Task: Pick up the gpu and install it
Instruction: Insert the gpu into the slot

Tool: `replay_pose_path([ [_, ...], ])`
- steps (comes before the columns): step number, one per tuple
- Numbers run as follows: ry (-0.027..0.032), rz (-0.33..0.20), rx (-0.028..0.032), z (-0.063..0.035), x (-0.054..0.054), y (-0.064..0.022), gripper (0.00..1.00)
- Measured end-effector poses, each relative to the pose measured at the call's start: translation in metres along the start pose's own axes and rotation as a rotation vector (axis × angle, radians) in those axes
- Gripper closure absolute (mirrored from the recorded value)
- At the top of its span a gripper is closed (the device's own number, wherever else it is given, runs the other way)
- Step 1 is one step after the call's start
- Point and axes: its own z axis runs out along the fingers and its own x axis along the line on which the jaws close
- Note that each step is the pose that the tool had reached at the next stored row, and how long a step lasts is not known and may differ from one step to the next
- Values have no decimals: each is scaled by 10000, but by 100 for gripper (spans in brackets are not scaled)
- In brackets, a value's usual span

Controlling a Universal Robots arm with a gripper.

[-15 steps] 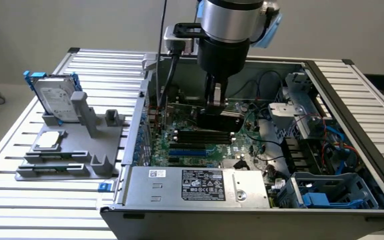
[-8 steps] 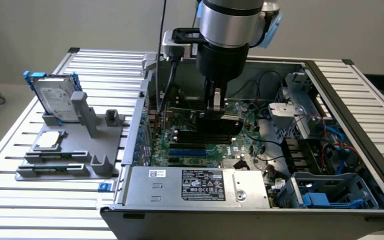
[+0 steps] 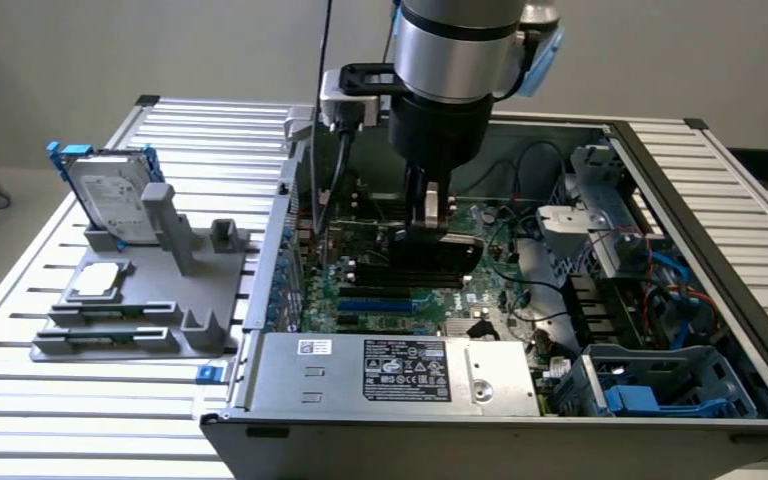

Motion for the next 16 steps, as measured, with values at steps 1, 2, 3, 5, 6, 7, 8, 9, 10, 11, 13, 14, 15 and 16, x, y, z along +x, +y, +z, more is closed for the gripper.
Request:
replay_pose_path([
  [1, -1, 0, 13, 3, 1, 14, 73],
  [2, -3, -9, 45, 11, 2, 37, 73],
  [3, -1, -26, 66, 20, 3, 59, 73],
  [5, 0, -61, 105, 45, 7, 102, 73],
  [6, 0, -92, 110, 58, 10, 113, 73],
  [7, 1, -129, 111, 71, 14, 118, 73],
  [8, 2, -177, 109, 83, 18, 121, 73],
  [9, 4, -243, 106, 95, 22, 122, 73],
  [10, 5, -317, 103, 106, 25, 122, 73],
  [11, 7, -388, 100, 117, 28, 123, 73],
  [13, 10, -499, 95, 147, 34, 131, 73],
  [14, 11, -543, 93, 165, 37, 139, 73],
  [15, 12, -577, 92, 183, 39, 151, 73],
  [16, 12, -603, 91, 200, 41, 165, 73],
])
